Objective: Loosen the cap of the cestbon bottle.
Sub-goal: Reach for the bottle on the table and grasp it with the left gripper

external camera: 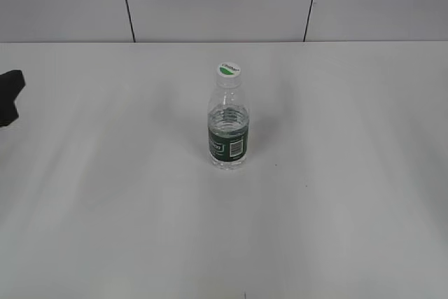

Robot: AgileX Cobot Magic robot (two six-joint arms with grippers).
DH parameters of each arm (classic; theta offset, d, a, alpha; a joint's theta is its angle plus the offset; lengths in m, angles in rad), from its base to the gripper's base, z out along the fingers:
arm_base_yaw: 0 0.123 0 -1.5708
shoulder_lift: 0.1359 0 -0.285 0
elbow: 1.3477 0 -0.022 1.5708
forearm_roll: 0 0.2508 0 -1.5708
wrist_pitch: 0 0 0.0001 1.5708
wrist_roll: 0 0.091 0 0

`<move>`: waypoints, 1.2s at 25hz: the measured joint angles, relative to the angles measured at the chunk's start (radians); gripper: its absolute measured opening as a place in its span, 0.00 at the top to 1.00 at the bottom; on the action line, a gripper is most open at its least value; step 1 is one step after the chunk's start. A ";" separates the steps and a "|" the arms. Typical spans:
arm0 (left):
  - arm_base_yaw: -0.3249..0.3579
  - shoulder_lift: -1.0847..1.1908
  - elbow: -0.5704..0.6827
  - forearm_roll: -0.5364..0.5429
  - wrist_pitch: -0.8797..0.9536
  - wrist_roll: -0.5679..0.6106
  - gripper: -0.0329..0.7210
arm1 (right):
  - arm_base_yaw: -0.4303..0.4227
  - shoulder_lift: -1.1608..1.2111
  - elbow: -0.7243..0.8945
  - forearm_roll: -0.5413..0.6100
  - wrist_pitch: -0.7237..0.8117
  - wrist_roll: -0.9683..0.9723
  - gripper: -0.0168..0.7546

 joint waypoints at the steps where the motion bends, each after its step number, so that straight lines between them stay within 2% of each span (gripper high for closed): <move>1: 0.000 0.042 0.000 0.020 -0.059 -0.004 0.30 | 0.000 0.011 0.000 -0.001 0.000 0.001 0.24; 6: 0.000 0.210 -0.001 0.147 -0.246 -0.011 0.30 | 0.000 0.106 -0.001 -0.006 -0.079 0.017 0.24; 10: 0.000 0.296 -0.045 0.322 -0.250 -0.082 0.30 | 0.000 0.167 -0.054 -0.020 -0.039 0.057 0.24; 13: 0.000 0.364 -0.130 0.502 -0.234 -0.144 0.30 | 0.000 0.190 -0.110 -0.043 0.051 0.062 0.24; 17: 0.000 0.482 -0.269 0.718 -0.237 -0.179 0.30 | 0.000 0.203 -0.148 -0.109 0.093 0.065 0.24; 22: 0.000 0.663 -0.421 0.872 -0.365 -0.228 0.30 | 0.000 0.210 -0.154 -0.181 0.099 0.127 0.24; 30: -0.001 0.825 -0.704 1.178 -0.398 -0.387 0.30 | 0.000 0.211 -0.154 -0.312 0.092 0.267 0.24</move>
